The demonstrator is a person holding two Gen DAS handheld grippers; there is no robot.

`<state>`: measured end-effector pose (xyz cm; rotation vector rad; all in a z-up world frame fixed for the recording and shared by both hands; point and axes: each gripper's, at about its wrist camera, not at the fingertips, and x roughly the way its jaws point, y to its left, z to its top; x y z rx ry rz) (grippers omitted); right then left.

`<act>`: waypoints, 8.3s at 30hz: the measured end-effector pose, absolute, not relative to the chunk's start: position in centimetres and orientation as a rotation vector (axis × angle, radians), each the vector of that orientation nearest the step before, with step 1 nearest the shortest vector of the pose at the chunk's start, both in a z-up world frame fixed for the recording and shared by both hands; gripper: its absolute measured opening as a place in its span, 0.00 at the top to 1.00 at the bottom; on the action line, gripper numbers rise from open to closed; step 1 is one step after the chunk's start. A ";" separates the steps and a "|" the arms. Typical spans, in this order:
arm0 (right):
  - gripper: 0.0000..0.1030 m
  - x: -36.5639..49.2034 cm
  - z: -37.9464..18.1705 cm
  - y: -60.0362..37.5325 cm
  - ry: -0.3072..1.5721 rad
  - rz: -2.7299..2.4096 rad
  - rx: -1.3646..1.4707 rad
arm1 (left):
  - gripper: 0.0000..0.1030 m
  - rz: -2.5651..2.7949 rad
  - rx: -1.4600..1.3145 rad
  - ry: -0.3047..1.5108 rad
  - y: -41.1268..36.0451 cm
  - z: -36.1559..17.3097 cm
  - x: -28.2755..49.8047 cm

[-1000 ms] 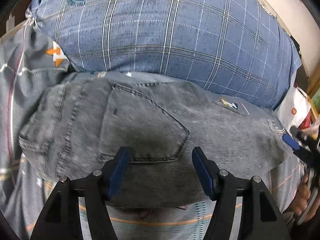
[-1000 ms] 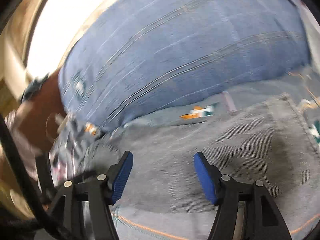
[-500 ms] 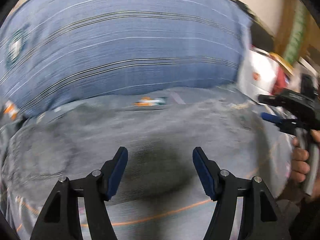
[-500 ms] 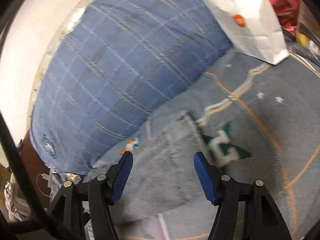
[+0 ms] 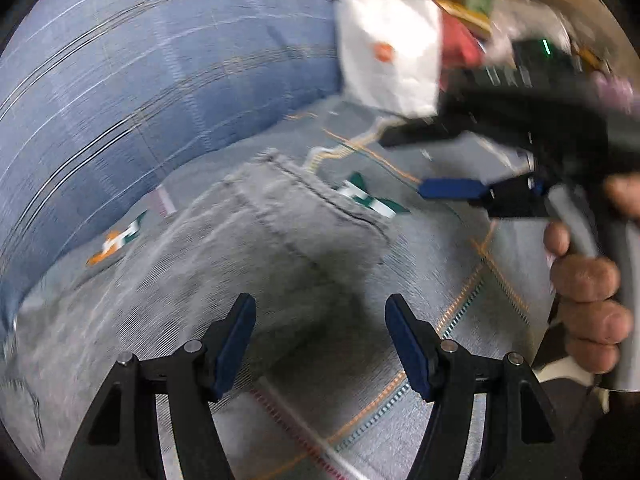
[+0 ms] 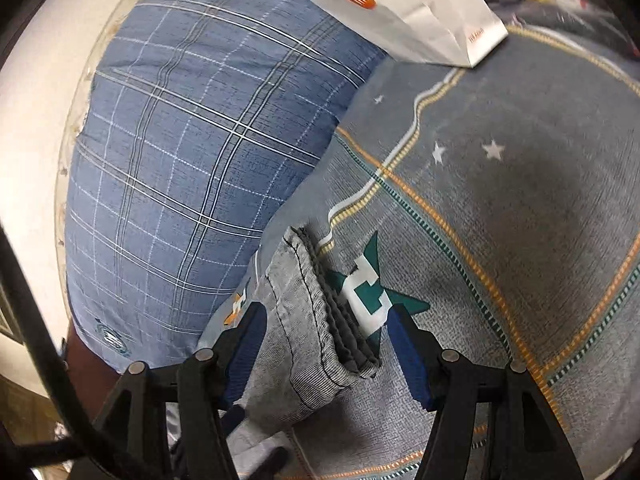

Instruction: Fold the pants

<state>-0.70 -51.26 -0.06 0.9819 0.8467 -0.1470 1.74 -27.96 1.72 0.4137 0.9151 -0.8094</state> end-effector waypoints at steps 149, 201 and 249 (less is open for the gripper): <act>0.78 7.3 -1.7 -20.0 1.024 0.497 0.391 | 0.88 -0.646 -0.366 1.152 -6.9 1.8 16.4; 0.54 7.7 -4.8 -26.5 1.139 0.164 0.350 | 0.90 -0.439 -0.118 1.186 -3.3 -2.7 12.0; 0.50 9.3 -7.2 0.5 1.133 0.535 0.150 | 0.41 0.111 -1.108 1.093 24.9 -7.7 7.2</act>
